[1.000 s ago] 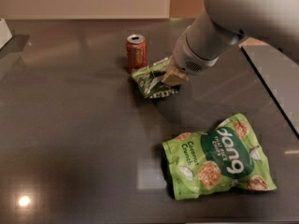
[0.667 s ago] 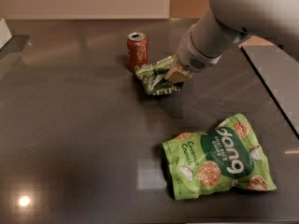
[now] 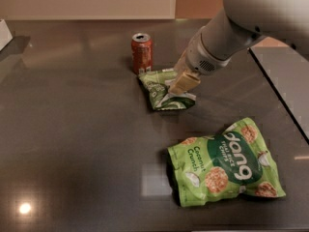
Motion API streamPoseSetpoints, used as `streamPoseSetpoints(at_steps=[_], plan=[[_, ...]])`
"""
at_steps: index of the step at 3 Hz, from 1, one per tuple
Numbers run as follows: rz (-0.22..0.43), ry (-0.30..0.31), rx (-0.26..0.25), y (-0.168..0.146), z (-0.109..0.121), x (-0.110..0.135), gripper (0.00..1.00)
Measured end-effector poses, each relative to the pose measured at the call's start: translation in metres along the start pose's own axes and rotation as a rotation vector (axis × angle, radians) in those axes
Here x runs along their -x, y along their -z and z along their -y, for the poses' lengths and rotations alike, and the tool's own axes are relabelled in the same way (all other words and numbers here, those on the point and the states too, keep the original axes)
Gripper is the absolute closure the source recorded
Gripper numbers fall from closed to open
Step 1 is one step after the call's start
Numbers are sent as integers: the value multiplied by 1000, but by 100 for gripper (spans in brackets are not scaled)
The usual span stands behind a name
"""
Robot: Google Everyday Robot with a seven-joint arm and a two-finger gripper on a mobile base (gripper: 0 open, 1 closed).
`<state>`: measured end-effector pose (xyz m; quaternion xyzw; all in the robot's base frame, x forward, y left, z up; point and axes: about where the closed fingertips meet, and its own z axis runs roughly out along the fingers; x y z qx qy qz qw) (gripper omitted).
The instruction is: Move green jalapeno chip bag near coke can
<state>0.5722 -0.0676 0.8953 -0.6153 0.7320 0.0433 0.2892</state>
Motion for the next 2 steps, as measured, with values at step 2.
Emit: streamPoseSetpoints(at_steps=[2], plan=[[0,2,0,0,-1,1,0]])
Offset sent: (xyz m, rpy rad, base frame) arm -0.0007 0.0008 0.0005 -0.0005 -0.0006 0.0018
